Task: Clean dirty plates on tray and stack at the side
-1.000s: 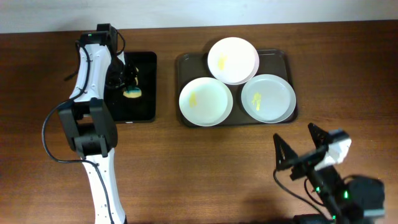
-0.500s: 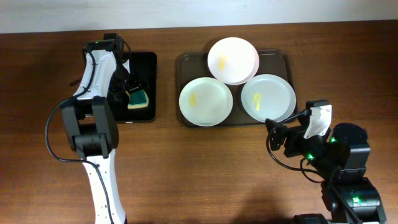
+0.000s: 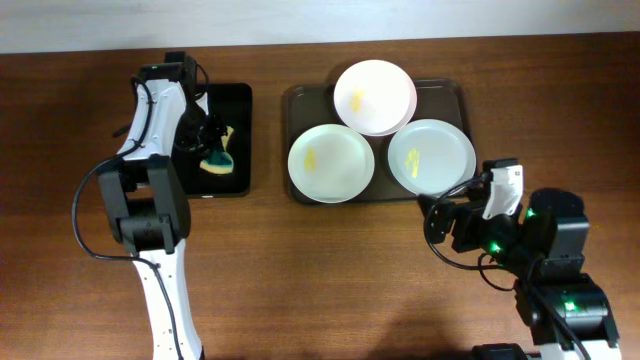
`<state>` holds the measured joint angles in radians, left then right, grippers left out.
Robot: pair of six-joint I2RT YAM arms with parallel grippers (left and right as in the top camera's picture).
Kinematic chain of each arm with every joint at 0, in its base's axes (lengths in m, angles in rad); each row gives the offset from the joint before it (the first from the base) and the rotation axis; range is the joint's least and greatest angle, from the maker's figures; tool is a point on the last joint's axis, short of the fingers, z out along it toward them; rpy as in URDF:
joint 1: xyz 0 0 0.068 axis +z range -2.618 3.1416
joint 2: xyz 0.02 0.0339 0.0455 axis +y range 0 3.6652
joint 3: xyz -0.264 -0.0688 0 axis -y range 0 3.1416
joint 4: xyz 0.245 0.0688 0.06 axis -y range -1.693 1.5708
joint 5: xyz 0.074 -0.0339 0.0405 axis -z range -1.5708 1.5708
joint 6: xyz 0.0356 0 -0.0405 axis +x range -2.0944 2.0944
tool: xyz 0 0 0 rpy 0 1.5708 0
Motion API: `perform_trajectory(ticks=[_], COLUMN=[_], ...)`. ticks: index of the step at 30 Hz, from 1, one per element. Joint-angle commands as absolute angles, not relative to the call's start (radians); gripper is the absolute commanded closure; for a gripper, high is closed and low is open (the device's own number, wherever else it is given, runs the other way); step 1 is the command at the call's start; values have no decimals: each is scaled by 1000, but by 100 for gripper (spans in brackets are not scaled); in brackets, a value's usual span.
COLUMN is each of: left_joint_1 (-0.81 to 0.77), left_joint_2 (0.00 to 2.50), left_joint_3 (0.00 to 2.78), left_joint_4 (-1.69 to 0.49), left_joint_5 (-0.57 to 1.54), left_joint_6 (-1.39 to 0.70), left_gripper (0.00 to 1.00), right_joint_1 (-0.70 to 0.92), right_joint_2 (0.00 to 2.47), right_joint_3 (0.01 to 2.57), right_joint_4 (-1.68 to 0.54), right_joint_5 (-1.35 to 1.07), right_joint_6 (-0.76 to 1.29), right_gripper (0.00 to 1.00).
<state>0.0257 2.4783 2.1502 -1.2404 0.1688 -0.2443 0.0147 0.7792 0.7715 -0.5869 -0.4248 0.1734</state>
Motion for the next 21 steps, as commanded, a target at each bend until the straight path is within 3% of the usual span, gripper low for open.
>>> perform_trajectory(ticks=[1,2,4,11,21], left_joint_1=[11,14,23,54,47], left_joint_2=[2493,2490,2482,2378,2438], left_joint_3=[2127,2134,2165,2326,2180], left_joint_4=[-1232,-1236,-1262,-1344,-1193], left_joint_5=[170,159,160,160,112], left_joint_6=[-237,-236,-229,-229,-230], left_gripper=[100,100,100,100,100], right_joint_1=[19,19,19,19,19], right_joint_2=[824,837,851,853,854], right_joint_3=[791,791,791,791,791], right_joint_4=[-584,-587,-588,-589,-600], right_joint_5=[-471,-471,-471,-456,-456], right_joint_6=[184,184,184,196,196], right_gripper=[10,22,30,33,35])
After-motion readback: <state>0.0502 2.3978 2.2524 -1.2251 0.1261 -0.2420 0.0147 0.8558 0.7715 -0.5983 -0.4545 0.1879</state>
